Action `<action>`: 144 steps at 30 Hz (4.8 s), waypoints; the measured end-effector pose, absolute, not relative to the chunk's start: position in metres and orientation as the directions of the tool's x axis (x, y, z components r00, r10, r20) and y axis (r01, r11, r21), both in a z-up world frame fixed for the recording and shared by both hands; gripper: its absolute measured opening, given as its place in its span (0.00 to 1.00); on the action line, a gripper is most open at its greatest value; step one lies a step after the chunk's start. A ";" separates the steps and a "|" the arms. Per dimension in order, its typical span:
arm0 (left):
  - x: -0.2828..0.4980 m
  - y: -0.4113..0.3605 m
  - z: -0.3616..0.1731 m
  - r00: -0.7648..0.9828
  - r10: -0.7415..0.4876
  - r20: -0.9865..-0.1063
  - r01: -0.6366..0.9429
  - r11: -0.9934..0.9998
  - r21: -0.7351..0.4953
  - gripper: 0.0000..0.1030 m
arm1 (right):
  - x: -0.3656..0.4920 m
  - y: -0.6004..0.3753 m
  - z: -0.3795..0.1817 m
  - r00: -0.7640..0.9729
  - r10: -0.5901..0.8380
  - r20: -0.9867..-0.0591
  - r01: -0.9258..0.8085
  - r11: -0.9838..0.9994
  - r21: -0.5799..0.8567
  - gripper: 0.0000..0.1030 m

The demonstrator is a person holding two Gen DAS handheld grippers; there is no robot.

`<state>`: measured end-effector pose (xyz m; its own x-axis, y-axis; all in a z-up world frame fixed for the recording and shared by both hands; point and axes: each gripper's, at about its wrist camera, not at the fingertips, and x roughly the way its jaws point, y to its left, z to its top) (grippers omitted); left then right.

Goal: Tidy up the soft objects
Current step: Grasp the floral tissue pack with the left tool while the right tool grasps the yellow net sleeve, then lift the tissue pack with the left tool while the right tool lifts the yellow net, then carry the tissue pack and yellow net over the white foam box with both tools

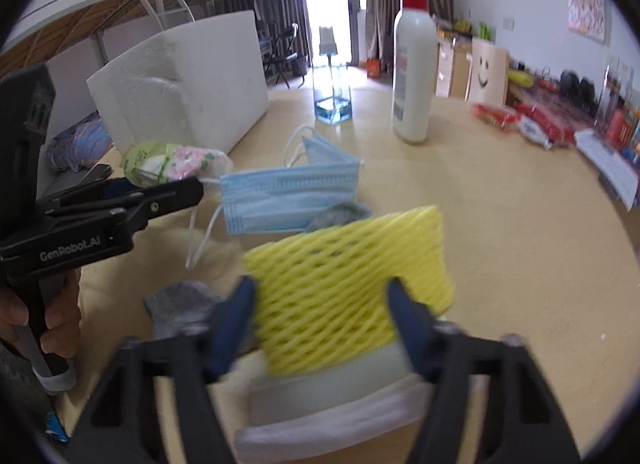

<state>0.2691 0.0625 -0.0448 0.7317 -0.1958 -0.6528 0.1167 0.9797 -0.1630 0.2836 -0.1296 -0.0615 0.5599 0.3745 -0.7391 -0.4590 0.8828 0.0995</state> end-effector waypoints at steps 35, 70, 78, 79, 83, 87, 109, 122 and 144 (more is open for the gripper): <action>0.292 0.065 -0.074 0.638 -0.083 -0.765 0.036 0.996 -0.078 0.61 | 0.254 -0.174 -0.035 0.639 0.439 -0.632 -0.412 0.889 0.202 0.14; 0.184 0.062 0.020 0.915 -0.067 -0.397 0.045 0.997 -0.064 0.29 | 0.213 -0.183 0.019 0.762 0.448 -0.467 -0.431 0.890 0.150 0.14; 0.140 0.065 0.043 0.946 0.028 -0.322 -0.036 0.999 -0.021 0.29 | 0.197 -0.178 0.036 0.777 0.497 -0.387 -0.479 0.865 0.148 0.14; 0.135 0.065 0.046 0.949 0.033 -0.313 -0.041 0.999 -0.016 0.29 | 0.195 -0.177 0.038 0.778 0.501 -0.379 -0.485 0.862 0.146 0.14; 0.115 0.071 0.054 0.957 0.076 -0.279 -0.081 0.997 -0.008 0.29 | 0.187 -0.168 0.044 0.771 0.535 -0.346 -0.521 0.842 0.139 0.14; 0.101 0.078 0.059 0.955 0.142 -0.260 -0.145 0.989 0.008 0.29 | 0.179 -0.152 0.049 0.753 0.581 -0.307 -0.576 0.809 0.119 0.14; 0.061 0.109 0.062 0.919 0.313 -0.242 -0.331 0.943 -0.040 0.29 | 0.166 -0.088 0.055 0.624 0.735 -0.264 -0.737 0.666 0.113 0.14; 0.084 0.114 0.086 0.934 0.255 -0.250 -0.267 0.964 -0.013 0.29 | 0.177 -0.077 0.075 0.664 0.699 -0.264 -0.708 0.702 0.078 0.14; 0.153 0.139 0.115 0.942 0.203 -0.268 -0.215 0.977 -0.016 0.29 | 0.224 -0.031 0.103 0.671 0.697 -0.251 -0.722 0.692 -0.007 0.14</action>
